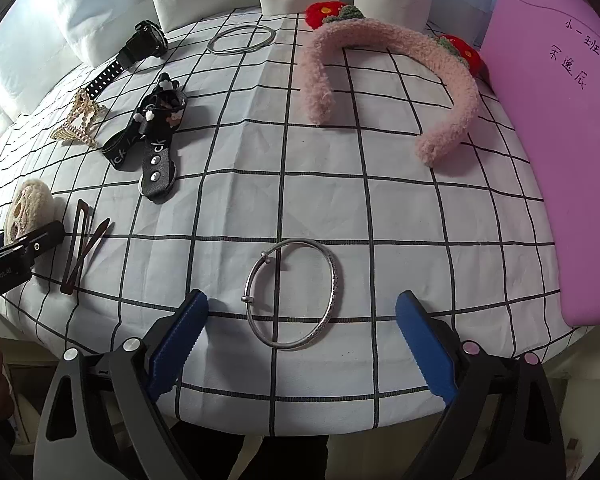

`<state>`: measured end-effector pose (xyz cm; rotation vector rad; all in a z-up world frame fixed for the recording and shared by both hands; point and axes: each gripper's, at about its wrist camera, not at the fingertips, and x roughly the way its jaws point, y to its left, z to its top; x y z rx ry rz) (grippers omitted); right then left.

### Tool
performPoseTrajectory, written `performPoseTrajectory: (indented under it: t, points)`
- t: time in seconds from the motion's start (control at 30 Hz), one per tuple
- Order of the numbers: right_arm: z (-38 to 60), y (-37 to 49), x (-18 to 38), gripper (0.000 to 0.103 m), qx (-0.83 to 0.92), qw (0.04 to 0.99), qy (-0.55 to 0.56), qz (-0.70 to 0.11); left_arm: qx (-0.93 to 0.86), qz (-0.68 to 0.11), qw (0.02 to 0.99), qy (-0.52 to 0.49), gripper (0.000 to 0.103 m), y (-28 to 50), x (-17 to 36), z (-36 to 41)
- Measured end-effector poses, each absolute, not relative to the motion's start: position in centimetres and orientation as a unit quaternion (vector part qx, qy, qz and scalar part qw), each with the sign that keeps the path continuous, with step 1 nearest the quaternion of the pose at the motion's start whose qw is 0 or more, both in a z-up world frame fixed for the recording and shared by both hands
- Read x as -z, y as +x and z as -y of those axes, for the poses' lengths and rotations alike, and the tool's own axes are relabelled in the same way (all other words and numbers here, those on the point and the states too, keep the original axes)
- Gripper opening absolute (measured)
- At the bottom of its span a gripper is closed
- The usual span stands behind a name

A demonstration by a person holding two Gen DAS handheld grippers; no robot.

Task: Organize jewelry
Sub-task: 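Close the left gripper on the beige sloth plush while the right gripper grasps the silver bangle, then carry the sloth and bangle into the pink tub and open both grippers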

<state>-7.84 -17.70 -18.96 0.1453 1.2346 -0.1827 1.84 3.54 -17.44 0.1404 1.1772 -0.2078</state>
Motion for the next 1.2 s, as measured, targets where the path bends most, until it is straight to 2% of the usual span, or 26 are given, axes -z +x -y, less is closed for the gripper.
performPoseTrajectory:
  t: [0.03,0.1,0.17,0.23,0.37,0.8,1.2]
  points:
    - [17.4,-7.9,18.8,0.079,0.08,0.812,0.063,-0.575,0.101,-0.552,0.825,0.068,0.068,1.7,17.3,-3.3]
    - [16.8,-7.9,18.5,0.058,0.071,0.815,0.056,-0.572,0.106,-0.55,0.825,0.069,0.061,1.6,17.2,-3.0]
    - [16.7,-7.9,18.3,0.043,0.067,0.817,0.057,-0.569,0.112,-0.548,0.826,0.071,0.054,1.4,17.1,-2.8]
    - [16.7,-7.7,18.3,0.043,0.066,0.819,0.06,-0.567,0.114,-0.547,0.826,0.07,0.048,1.4,17.0,-2.8]
    - [17.1,-7.7,18.1,0.043,0.063,0.821,0.077,-0.563,0.115,-0.55,0.825,0.065,0.043,1.5,16.8,-3.1]
    - [16.9,-7.7,14.5,0.043,0.044,0.845,0.083,-0.526,0.122,-0.514,0.847,0.053,0.042,1.3,12.2,-3.0]
    - [20.6,-7.9,5.7,0.043,0.067,0.892,0.092,-0.437,0.185,-0.441,0.876,0.054,0.042,1.3,4.4,2.4]
